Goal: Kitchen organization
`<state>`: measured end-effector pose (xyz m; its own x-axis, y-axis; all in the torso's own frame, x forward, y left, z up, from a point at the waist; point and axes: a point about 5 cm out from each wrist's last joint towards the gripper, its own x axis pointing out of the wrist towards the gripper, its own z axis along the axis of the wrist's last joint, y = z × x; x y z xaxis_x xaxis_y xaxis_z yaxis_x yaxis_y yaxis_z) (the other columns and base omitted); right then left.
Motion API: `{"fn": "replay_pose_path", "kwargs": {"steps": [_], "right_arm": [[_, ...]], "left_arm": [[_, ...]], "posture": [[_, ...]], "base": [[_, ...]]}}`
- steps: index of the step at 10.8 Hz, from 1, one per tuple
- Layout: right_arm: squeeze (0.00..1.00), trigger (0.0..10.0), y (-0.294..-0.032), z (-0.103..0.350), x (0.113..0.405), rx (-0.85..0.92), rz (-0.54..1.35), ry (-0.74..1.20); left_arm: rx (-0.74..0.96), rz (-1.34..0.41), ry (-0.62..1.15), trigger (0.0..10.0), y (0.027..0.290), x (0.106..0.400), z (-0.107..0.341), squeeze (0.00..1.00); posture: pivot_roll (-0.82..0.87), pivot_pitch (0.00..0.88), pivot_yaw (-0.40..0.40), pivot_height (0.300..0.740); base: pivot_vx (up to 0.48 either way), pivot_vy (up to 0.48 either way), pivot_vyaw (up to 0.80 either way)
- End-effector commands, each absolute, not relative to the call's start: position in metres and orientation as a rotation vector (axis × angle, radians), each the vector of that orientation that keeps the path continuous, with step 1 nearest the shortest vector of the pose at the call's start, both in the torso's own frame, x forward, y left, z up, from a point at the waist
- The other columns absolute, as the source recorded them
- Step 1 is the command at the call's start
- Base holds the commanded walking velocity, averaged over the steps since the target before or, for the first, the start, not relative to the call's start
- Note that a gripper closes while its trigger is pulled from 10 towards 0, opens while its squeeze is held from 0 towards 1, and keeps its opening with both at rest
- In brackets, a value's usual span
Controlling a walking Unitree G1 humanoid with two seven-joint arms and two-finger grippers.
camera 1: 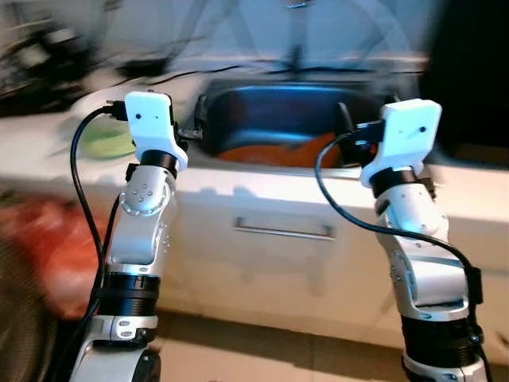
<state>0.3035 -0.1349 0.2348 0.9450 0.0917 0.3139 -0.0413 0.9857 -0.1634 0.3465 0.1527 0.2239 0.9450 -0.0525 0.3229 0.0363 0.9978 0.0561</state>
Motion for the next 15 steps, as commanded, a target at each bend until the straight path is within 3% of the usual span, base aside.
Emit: {"fn": "replay_pose_path", "kwargs": {"steps": [1,7,15], "right_arm": [[0.00,10.0,-0.135,0.238,0.303,-0.159,0.066,-0.338],[0.00,10.0,-0.138,0.241,0.304,-0.157,0.054,-0.354],[0.00,10.0,-0.136,0.239,0.304,-0.161,0.063,-0.348]], "left_arm": [[0.059,-0.063,-0.347,10.0,0.152,0.348,0.230,0.00],[0.051,-0.057,-0.386,10.0,0.153,0.350,0.245,0.00],[0.053,-0.058,-0.378,10.0,0.153,0.351,0.244,0.00]], "posture": [[-0.10,0.000,0.091,0.740],[-0.10,0.000,0.091,0.740],[-0.10,0.000,0.094,0.740]], "base": [[0.000,0.000,0.00],[0.264,0.000,0.00],[0.426,0.000,0.00]]}}
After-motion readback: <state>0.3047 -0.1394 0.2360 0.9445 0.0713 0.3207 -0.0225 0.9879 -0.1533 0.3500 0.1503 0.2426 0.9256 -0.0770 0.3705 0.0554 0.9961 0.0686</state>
